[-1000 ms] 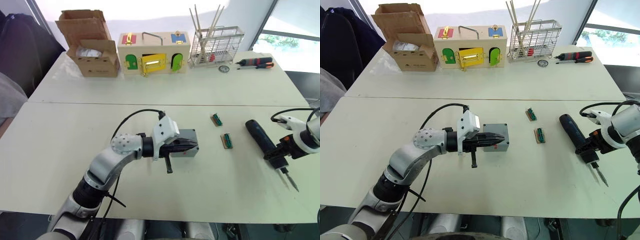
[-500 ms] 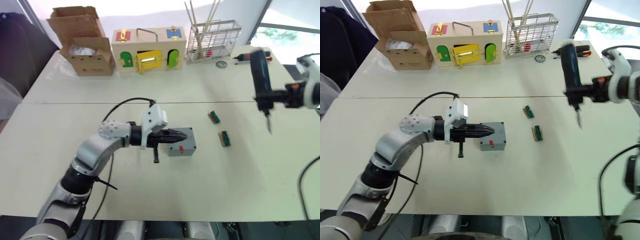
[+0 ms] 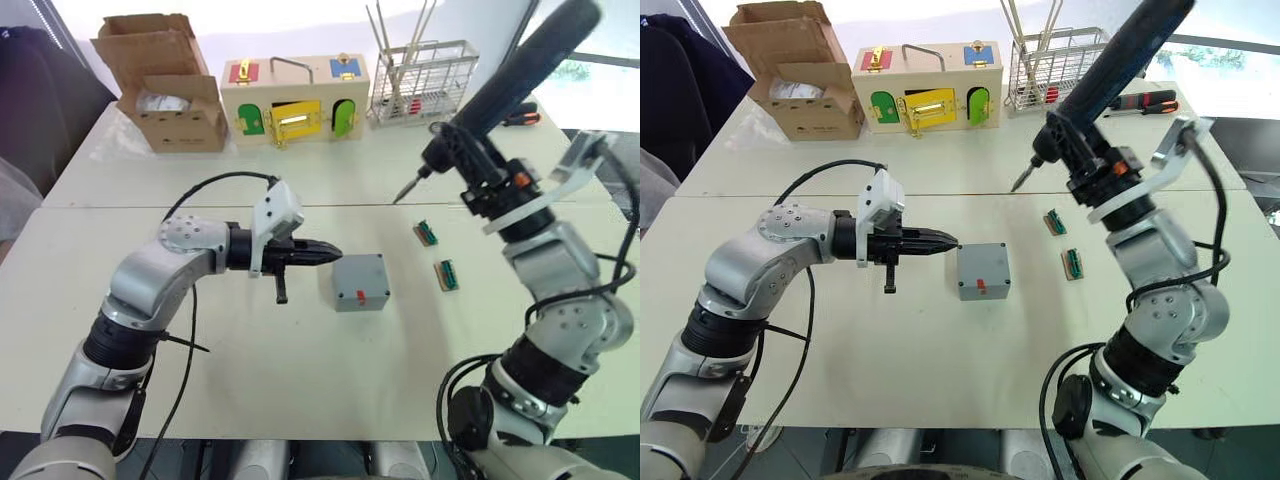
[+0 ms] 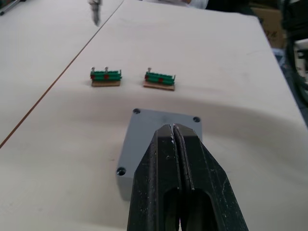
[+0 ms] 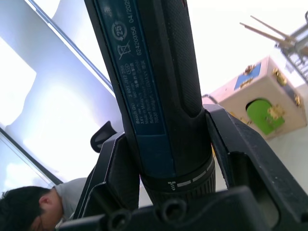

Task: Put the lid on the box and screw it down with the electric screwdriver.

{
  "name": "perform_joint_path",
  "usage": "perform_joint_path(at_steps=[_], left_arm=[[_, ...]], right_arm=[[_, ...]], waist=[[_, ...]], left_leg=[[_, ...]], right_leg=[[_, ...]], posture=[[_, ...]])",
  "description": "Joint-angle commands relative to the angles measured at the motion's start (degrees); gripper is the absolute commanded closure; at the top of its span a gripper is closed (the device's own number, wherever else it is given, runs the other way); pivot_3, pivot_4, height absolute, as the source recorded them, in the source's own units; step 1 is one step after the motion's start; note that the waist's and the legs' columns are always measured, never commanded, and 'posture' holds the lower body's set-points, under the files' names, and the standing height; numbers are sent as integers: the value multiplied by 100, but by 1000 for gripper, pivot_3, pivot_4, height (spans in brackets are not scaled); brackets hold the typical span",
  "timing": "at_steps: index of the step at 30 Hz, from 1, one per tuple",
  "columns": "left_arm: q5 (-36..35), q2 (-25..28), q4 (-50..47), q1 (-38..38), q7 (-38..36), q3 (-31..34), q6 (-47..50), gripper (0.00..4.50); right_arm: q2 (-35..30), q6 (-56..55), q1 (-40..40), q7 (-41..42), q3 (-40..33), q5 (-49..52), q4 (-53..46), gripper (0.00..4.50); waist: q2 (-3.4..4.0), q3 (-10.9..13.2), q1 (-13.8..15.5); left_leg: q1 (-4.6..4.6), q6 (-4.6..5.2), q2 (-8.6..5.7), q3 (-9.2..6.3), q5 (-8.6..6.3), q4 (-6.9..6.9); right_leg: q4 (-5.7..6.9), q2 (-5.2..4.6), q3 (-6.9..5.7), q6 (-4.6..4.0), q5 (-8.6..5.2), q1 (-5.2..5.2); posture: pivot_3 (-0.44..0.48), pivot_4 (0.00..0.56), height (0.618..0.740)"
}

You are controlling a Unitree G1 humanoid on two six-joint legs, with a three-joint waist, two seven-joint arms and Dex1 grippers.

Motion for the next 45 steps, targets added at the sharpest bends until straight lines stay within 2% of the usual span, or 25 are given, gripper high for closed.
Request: perform_joint_path(at_steps=[1, 7, 13, 22, 31, 40, 45], left_arm=[[-51, -111, -31, 28, 11, 6, -15, 4500], [418, -637, 562, -13, 168, -461, -347, 4500], [563, -954, 969, 8, 133, -568, -544, 4500], [1399, -863, 1534, -119, -120, -1053, -1215, 4500], [1413, -897, 1416, -125, -218, -1020, -1137, 4500], [1446, -899, 1391, -99, -242, -996, -1110, 4500], [1540, -902, 1375, -38, -240, -1078, -1143, 4500]], right_arm=[[-143, -511, 35, -8, 395, 192, -343, 2676], [-536, -975, 523, 269, 996, 58, -172, 2676], [-803, -1493, 965, 367, 1362, -110, -56, 2676], [-967, -2130, 1398, 440, 1592, -280, 189, 2676], [-1014, -2458, 1698, 439, 1860, -418, 264, 2676], [-1356, -2665, 1814, 627, 2314, -722, 380, 2676], [-1770, -2805, 1851, 976, 2875, -1193, 612, 2676]], waist=[[0, 0, 1], [0, -1, 8], [0, -1, 0], [0, -2, 23], [-1, -2, 19], [-4, -13, 13], [-11, -39, 12]], left_leg=[[0, 0, 0, 0, 0, 0], [2, 0, -3, -1, 0, 1], [2, 0, -3, 1, 0, 1], [4, 0, -4, 2, 0, 2], [6, 0, -4, 1, 0, 3], [12, 1, -4, 1, 0, 3], [16, 1, -4, 2, 0, 3]], right_leg=[[1, 0, 0, 0, 0, 0], [3, 2, -1, 0, 0, 2], [4, 4, -1, 0, 0, 1], [3, 7, 0, 0, 0, 3], [4, 7, -1, 0, 0, 4], [4, 10, -1, 0, 0, 10], [4, 10, -1, 0, 0, 15]], posture=[[0, 150, 730], [0, 150, 730], [0, 150, 730], [0, 150, 730], [0, 150, 730], [0, 150, 730], [0, 150, 730]])
